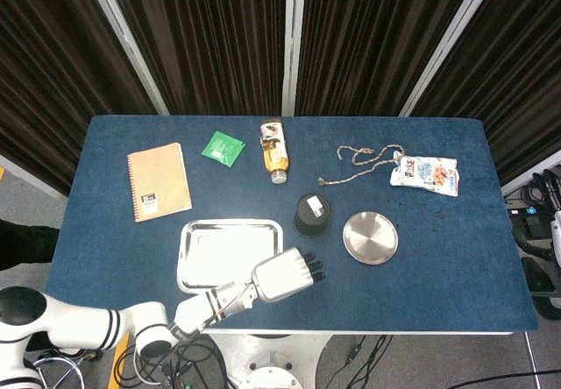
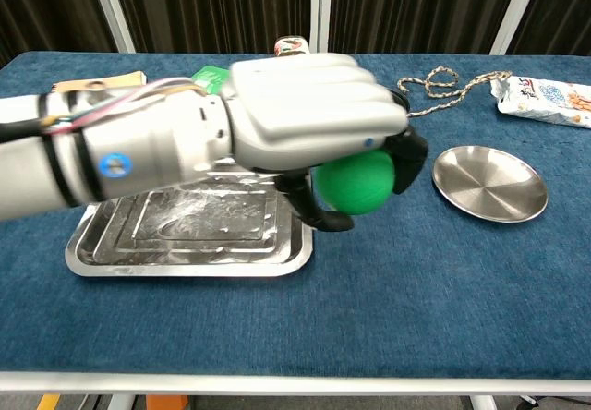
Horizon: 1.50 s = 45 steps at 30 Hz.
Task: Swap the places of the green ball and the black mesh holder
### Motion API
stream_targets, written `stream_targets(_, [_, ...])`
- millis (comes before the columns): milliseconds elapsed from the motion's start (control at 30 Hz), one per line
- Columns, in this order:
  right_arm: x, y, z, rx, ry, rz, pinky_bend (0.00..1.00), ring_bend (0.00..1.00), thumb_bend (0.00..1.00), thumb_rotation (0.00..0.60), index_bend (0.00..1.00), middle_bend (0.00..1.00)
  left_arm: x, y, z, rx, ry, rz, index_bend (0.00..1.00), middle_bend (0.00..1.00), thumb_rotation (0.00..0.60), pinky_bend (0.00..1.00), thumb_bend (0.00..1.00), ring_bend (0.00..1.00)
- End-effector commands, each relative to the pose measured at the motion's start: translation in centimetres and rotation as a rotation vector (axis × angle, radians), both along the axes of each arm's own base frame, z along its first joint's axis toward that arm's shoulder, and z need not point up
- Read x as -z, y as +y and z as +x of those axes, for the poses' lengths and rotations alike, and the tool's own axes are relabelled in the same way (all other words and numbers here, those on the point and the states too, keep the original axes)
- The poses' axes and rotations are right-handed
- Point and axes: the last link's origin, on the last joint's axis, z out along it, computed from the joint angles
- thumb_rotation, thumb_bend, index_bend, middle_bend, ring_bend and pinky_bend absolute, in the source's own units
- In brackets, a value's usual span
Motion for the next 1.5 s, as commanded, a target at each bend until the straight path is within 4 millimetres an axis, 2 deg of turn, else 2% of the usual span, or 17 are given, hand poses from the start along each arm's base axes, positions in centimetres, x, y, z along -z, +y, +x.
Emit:
stream_targets(33, [-0.7, 0.2, -0.7, 0.016, -0.004, -0.018, 0.03, 0.0, 0.22, 0.6, 0.0, 0.0, 1.2, 0.7, 1.5, 0.023, 0.004, -0.017, 0.5, 0.43, 0.6, 0.71, 0.28, 0.42])
stream_targets(167, [-1.3, 0.2, -1.1, 0.019, -0.053, -0.032, 0.03, 0.0, 0.22, 0.6, 0.0, 0.0, 2.0, 0.9, 1.3, 0.02, 0.022, -0.04, 0.49, 0.44, 0.6, 0.71, 0.28, 0.42])
stream_targets(300, [-2.2, -0.3, -0.8, -0.005, -0.045, -0.042, 0.03, 0.0, 0.23, 0.6, 0.0, 0.0, 2.9, 0.7, 0.9, 0.019, 0.041, -0.057, 0.5, 0.44, 0.6, 0.71, 0.28, 0.42])
stream_targets(467, [-3.3, -0.5, 0.0, -0.031, -0.033, -0.053, 0.03, 0.0, 0.19, 0.6, 0.0, 0.0, 3.4, 0.7, 0.6, 0.025, 0.042, -0.05, 0.52, 0.45, 0.6, 0.71, 0.28, 0.42])
stream_targets(600, [-3.3, -0.6, 0.2, -0.028, -0.009, -0.033, 0.03, 0.0, 0.18, 0.6, 0.0, 0.0, 3.5, 0.7, 0.3, 0.035, 0.041, -0.042, 0.52, 0.46, 0.6, 0.71, 0.28, 0.42])
stream_targets(800, [-3.6, -0.6, 0.4, -0.034, -0.062, -0.021, 0.03, 0.0, 0.25, 0.6, 0.0, 0.0, 3.5, 0.8, -0.7, 0.067, 0.057, -0.004, 0.57, 0.48, 0.6, 0.71, 0.28, 0.44])
stream_targets(967, [-2.7, -0.8, 1.5, -0.069, -0.084, 0.02, 0.03, 0.0, 0.2, 0.6, 0.0, 0.0, 4.4, 0.6, -1.5, 0.093, 0.092, 0.006, 0.57, 0.48, 0.6, 0.71, 0.28, 0.44])
stream_targets(1133, [-2.1, -1.1, 2.7, -0.105, -0.068, 0.037, 0.03, 0.0, 0.2, 0.6, 0.0, 0.0, 4.8, 0.6, -1.3, 0.094, 0.074, -0.001, 0.57, 0.48, 0.6, 0.71, 0.28, 0.44])
stream_targets(1300, [-2.8, -1.2, 3.4, -0.113, -0.078, 0.031, 0.03, 0.0, 0.19, 0.6, 0.0, 0.0, 4.7, 0.4, -0.8, 0.098, 0.042, -0.011, 0.57, 0.5, 0.6, 0.72, 0.28, 0.45])
stream_targets(1500, [-3.7, -1.4, 4.4, -0.125, -0.06, 0.051, 0.03, 0.0, 0.19, 0.6, 0.0, 0.01, 6.5, -0.4, -0.8, 0.125, 0.059, -0.042, 0.57, 0.5, 0.6, 0.72, 0.28, 0.45])
